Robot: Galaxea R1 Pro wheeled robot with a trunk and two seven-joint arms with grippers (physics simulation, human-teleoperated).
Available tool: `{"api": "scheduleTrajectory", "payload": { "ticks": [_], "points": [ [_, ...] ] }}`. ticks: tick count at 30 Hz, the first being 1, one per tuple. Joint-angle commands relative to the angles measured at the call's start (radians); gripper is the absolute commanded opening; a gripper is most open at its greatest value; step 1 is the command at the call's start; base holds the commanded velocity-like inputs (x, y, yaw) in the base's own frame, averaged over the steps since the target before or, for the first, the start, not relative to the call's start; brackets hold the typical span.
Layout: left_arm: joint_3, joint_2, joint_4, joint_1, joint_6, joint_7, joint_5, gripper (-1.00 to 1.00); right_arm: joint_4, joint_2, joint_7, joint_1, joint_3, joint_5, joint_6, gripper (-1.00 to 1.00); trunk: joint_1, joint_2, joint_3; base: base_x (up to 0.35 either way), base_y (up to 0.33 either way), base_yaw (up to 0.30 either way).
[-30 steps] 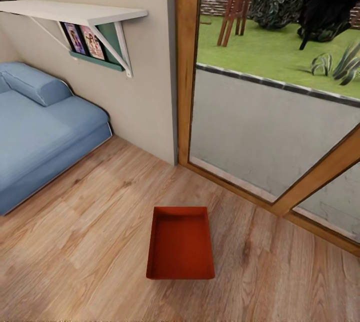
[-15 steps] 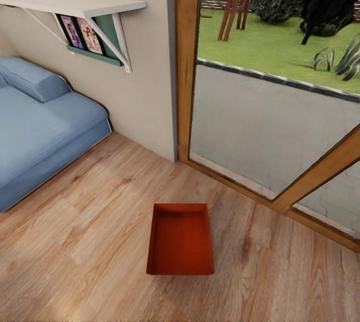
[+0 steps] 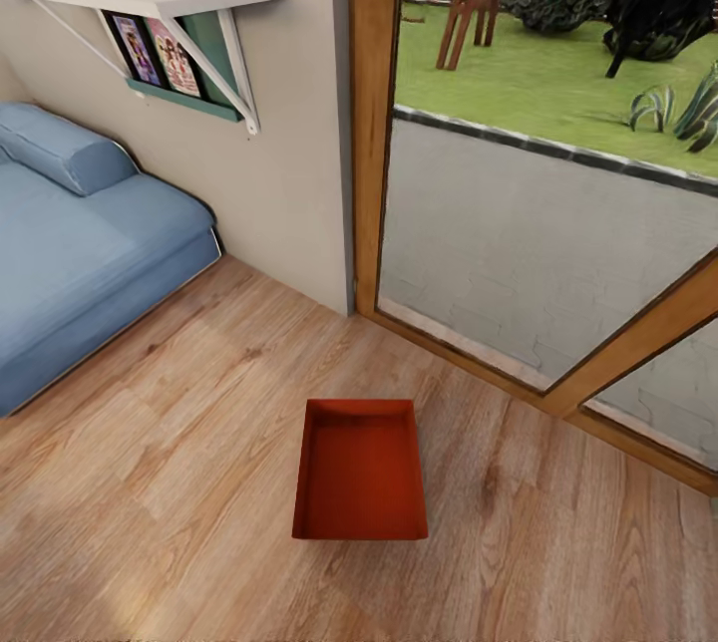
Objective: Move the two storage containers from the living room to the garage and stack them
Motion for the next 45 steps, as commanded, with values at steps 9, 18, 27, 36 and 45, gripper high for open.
{"api": "scheduleTrajectory", "payload": {
  "ticks": [9, 18, 27, 36, 45],
  "points": [
    [-0.009, 0.0, 0.0, 0.0, -0.003, 0.003, 0.008, 1.0, 0.003, 0.0, 0.0, -0.001, 0.009, -0.01, -0.006, 1.0, 0.0, 0.0, -0.015, 0.0, 0.0, 0.0],
    [-0.009, 0.0, 0.0, 0.0, -0.003, 0.003, 0.008, 1.0, 0.003, 0.001, -0.001, -0.001, 0.008, -0.01, -0.006, 1.0, 0.0, 0.0, -0.029, 0.0, 0.0, 0.0],
    [-0.009, 0.0, 0.0, 0.0, -0.003, 0.003, 0.008, 1.0, 0.003, 0.005, -0.004, -0.001, 0.007, -0.009, -0.007, 1.0, 0.0, 0.0, -0.031, 0.0, 0.0, 0.0],
    [-0.009, 0.0, 0.0, 0.0, -0.003, 0.003, 0.008, 1.0, 0.003, 0.008, 0.005, -0.001, 0.008, -0.004, -0.008, 1.0, 0.0, 0.0, -0.031, 0.0, 0.0, 0.0],
    [-0.008, -0.001, 0.0, 0.0, -0.013, 0.003, 0.008, 1.0, 0.003, 0.012, 0.002, -0.001, 0.002, -0.006, -0.007, 1.0, 0.0, 0.0, -0.031, 0.0, 0.0, 0.0]
  ]
}}
